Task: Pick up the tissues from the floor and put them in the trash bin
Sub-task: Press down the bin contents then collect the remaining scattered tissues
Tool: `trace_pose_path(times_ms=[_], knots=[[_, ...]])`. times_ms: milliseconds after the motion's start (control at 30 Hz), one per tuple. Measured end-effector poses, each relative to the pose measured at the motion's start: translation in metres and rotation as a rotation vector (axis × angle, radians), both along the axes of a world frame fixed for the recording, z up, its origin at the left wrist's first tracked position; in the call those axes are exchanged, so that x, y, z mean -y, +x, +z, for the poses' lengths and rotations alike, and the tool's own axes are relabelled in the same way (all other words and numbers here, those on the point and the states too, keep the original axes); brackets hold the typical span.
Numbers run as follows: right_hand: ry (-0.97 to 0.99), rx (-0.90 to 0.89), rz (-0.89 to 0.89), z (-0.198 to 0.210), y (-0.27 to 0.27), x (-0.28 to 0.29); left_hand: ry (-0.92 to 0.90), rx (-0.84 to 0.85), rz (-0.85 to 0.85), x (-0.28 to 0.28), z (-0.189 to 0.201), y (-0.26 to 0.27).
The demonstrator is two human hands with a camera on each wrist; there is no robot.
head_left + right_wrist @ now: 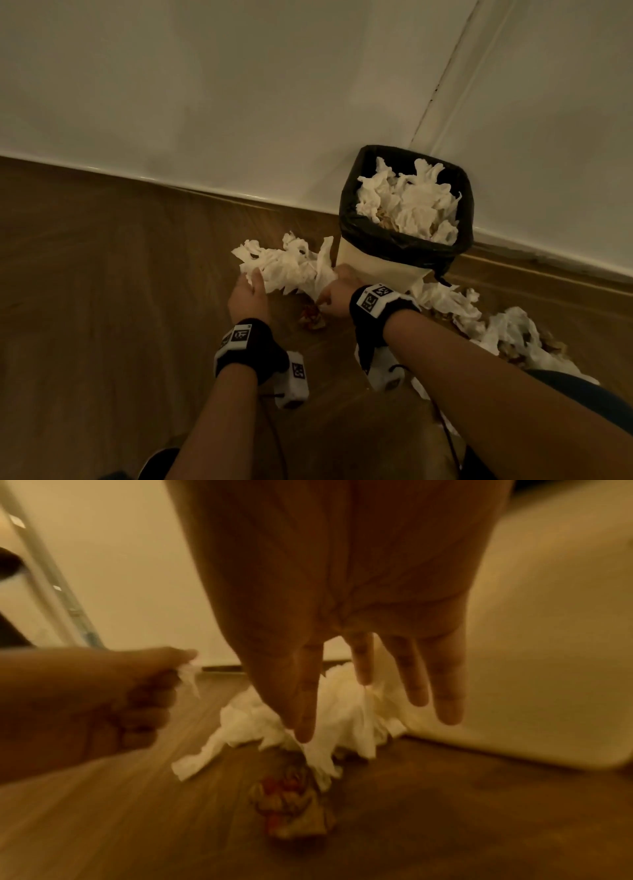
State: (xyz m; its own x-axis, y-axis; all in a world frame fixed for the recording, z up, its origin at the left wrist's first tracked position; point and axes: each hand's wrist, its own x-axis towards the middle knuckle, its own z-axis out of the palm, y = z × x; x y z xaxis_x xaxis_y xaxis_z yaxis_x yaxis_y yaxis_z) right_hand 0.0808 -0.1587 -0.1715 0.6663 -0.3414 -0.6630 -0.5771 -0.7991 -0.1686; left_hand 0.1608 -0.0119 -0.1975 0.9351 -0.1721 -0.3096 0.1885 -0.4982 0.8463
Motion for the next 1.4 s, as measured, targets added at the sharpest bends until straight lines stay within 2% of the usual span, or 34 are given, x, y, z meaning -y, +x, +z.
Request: trace_pose_path(times_ms=[67,167,333,400,667,800,867,967,1033,1133,1267,1333,1400], knots=[[0.028,-0.004,0.043,-0.012,0.002,-0.004,-0.041,-0.022,0.015,0.001,0.003,-0.002],[0.001,0.134,0.003,-0.019,0.006,-0.010,-0.049,-0.043,-0.083,0.002,0.007,0.000],[0.016,0.217,-0.187,0.017,0.010,-0.005,-0.061,-0.053,-0.087,0.009,0.022,0.011],[0.038,0.359,-0.207,0.038,0.006,-0.003,-0.041,0.032,-0.099,0.014,0.032,0.015],[0.211,0.890,-0.347,0.116,-0.027,-0.008,-0.208,0.198,-0.006,0.033,0.090,0.022],[0.254,1.082,-0.493,0.150,-0.048,0.000,-0.414,0.295,-0.008,0.043,0.127,0.017],[0.200,1.171,-0.558,0.166,-0.060,0.010,-0.516,0.355,-0.038,0.051,0.143,0.012],[0.181,1.282,-0.690,0.183,-0.079,0.035,-0.661,0.339,-0.184,0.066,0.163,0.002],[0.219,1.271,-0.770,0.188,-0.090,0.053,-0.721,0.327,-0.290,0.079,0.173,-0.007],[0.377,1.191,-0.916,0.186,-0.103,0.075,-0.608,0.441,-0.376,0.097,0.176,-0.017],[0.668,1.191,-1.128,0.173,-0.107,0.093,-0.426,0.479,-0.438,0.115,0.161,-0.027],[0.709,1.173,-1.171,0.166,-0.105,0.101,-0.292,0.514,-0.459,0.121,0.152,-0.029],[0.646,1.115,-1.176,0.158,-0.101,0.106,-0.173,0.538,-0.520,0.126,0.144,-0.027]])
